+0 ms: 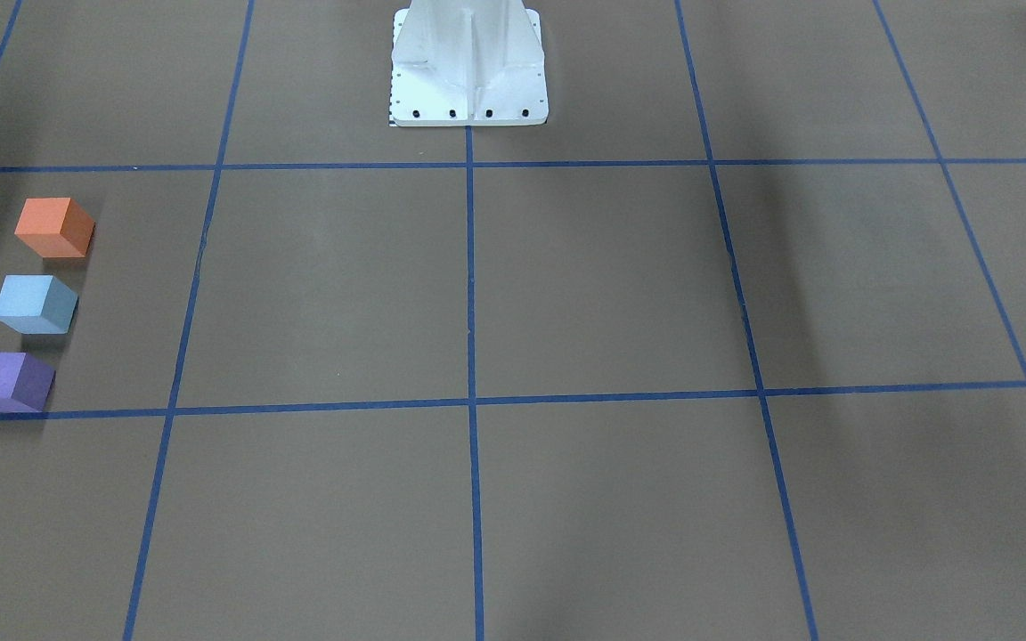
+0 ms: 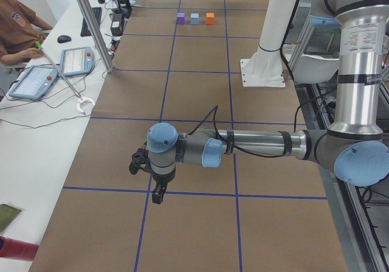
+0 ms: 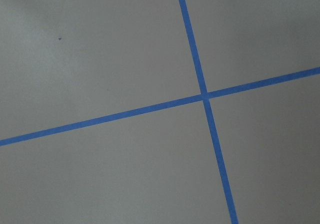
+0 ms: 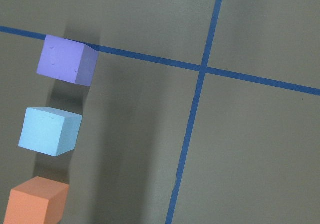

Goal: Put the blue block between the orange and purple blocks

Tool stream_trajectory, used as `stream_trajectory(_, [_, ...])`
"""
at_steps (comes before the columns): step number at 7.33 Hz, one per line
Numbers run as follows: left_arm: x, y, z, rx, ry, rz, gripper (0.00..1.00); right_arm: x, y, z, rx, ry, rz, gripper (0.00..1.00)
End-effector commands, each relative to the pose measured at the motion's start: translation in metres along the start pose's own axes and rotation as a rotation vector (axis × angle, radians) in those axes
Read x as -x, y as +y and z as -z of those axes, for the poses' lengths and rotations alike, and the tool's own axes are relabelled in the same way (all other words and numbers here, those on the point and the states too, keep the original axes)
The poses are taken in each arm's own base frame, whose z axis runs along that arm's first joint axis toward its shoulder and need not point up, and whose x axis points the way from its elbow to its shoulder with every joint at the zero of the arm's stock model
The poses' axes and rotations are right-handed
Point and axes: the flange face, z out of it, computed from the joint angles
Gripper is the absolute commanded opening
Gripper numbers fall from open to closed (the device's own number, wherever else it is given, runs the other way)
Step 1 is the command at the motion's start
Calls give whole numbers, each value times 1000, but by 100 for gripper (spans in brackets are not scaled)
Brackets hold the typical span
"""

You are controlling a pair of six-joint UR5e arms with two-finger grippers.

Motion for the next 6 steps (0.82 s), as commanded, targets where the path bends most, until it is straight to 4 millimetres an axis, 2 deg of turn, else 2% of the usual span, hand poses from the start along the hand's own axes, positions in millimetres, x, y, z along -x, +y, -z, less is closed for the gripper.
stream_trajectory(1, [1,3,-1,3,1,5,100,-5,-1,0,-10,35,10,100])
stream_trajectory(2, [2,3,-1,3,1,7,100,-7,-1,2,-2,85,13,100])
stream_trajectory(6, [1,3,-2,4,0,6,100,-6,0,2,-5,80,13,100])
